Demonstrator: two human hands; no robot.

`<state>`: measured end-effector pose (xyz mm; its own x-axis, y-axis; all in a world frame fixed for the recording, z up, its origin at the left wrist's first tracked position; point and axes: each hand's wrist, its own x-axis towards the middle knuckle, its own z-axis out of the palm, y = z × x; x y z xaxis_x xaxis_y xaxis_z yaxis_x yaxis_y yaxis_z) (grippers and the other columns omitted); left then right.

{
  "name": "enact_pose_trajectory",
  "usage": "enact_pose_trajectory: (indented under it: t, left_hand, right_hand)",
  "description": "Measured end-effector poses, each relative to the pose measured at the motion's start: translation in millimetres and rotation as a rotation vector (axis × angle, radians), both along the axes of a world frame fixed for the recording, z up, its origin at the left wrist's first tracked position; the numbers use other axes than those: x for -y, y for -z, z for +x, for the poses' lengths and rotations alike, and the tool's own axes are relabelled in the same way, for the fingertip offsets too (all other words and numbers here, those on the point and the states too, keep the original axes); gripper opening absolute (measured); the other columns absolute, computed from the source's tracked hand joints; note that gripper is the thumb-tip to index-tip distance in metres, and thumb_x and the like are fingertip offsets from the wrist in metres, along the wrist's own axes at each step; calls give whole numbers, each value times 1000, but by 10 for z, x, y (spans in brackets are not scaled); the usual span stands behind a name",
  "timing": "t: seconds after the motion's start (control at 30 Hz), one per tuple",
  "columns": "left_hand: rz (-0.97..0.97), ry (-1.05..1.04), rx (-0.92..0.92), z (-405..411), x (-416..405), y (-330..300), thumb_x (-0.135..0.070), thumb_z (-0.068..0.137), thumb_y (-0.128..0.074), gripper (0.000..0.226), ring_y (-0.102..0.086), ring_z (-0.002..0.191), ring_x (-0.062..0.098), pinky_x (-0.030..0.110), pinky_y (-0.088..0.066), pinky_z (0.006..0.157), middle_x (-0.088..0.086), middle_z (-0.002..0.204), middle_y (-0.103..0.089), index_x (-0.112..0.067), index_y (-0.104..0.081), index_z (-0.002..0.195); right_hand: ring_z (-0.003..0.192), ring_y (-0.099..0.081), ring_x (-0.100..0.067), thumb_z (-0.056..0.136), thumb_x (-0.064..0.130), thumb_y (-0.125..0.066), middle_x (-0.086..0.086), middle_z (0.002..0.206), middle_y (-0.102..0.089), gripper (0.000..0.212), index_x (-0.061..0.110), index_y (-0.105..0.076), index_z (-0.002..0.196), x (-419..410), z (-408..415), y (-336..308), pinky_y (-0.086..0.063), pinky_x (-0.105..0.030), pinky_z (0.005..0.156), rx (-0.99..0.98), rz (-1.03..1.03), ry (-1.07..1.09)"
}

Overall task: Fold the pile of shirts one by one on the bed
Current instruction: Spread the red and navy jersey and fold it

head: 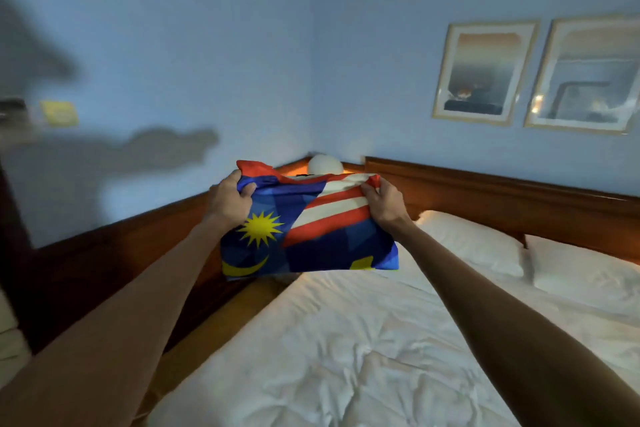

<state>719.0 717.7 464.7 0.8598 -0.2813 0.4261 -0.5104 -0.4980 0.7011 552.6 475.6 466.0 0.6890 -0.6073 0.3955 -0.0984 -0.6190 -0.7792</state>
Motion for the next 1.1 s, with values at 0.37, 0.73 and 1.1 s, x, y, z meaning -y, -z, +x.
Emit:
enact_pose_trajectory:
  t: [0.37, 0.73, 1.1]
  left_hand:
    - [13, -620, 12, 366, -4579, -49, -27, 101, -54, 40, -53, 123, 41, 36, -41, 96, 22, 129, -59, -6, -53, 135]
    - [22, -1322, 3, -1425, -8105, 253, -29, 99, -54, 32, -59, 114, 38, 38, -46, 94, 16, 120, -67, -20, -59, 130]
    - [-1, -1928, 2, -3118, -9752, 555, -32, 95, -56, 24, -62, 109, 37, 38, -49, 93, 12, 114, -71, -29, -65, 116]
  right_hand:
    - [94, -61, -23, 105, 36, -42, -6, 105, -64, 33, 9, -60, 112, -4104, 2009, -82, -49, -30, 84, 28, 5, -675]
    - [102, -60, -21, 103, 33, -47, -5, 110, -63, 30, 12, -61, 119, -8311, 2204, 155, -48, -37, 93, -22, 39, -1416]
    - [109, -60, -31, 100, 22, -52, -17, 117, -66, 27, 4, -63, 118, -11542, 1412, 385, -36, -24, 79, -28, 15, -1970]
